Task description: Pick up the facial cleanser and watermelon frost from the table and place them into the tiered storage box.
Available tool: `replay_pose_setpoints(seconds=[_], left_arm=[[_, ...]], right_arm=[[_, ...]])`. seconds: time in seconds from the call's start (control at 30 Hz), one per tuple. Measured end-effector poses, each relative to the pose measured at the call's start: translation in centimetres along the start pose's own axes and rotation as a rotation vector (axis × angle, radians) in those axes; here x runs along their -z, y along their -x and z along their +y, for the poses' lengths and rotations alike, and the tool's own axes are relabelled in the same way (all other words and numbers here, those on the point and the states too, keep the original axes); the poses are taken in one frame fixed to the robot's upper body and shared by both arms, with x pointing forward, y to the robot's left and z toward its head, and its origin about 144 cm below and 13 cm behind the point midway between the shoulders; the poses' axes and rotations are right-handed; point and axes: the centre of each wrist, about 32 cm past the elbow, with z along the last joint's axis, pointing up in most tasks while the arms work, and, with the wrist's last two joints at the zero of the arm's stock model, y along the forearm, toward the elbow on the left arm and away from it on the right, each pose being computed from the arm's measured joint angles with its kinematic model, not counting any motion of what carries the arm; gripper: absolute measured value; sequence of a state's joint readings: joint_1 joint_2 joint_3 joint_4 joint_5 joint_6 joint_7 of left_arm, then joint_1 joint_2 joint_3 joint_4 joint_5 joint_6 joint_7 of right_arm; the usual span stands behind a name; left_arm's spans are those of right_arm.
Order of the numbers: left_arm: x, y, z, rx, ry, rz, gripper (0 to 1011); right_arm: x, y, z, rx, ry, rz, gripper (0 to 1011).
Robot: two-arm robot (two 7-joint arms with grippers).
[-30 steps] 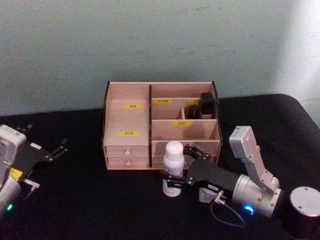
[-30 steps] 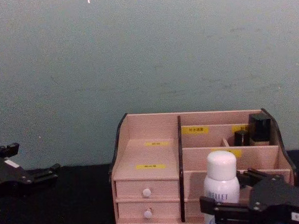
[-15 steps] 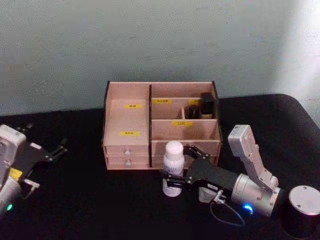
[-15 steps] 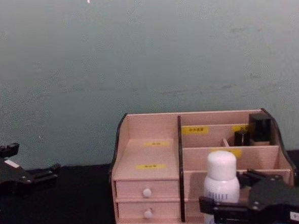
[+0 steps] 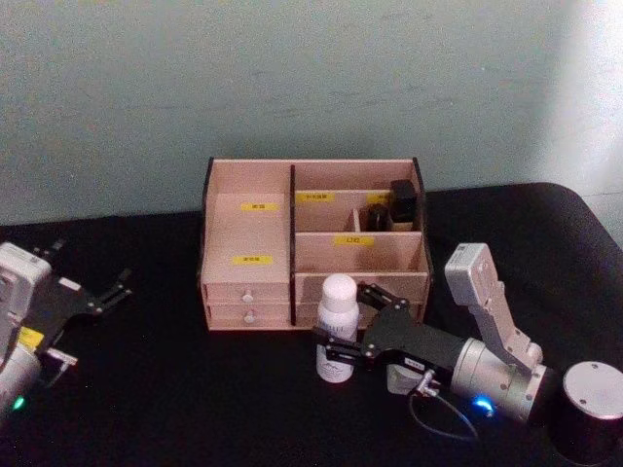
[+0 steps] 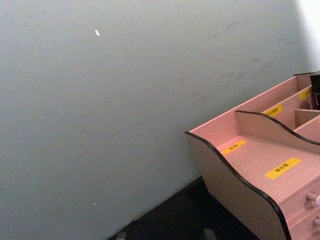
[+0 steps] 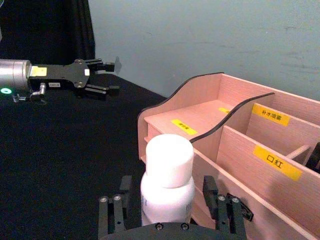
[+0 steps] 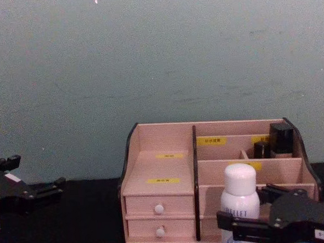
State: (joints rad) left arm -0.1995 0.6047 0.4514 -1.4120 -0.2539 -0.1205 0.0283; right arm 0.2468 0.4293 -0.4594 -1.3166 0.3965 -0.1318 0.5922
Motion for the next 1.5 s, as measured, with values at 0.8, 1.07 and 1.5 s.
replay_pose_setpoints(seconds=[0.8,1.07,1.5], left_arm=[[0.0,0.0,0.0,0.0,0.0,0.0,1001],[0.0,0.0,0.0,0.0,0.0,0.0,1001],[0.0,0.0,0.0,0.0,0.0,0.0,1001]], right_arm=[[0.0,0.0,0.0,-0.001,-0.001,0.0,594],[-0.6,-0.3,-0.5,-0.033,-0.023,0.006,594],[-3.9,-1.6,-0.8,-0.039,-0.146,0.049,594]])
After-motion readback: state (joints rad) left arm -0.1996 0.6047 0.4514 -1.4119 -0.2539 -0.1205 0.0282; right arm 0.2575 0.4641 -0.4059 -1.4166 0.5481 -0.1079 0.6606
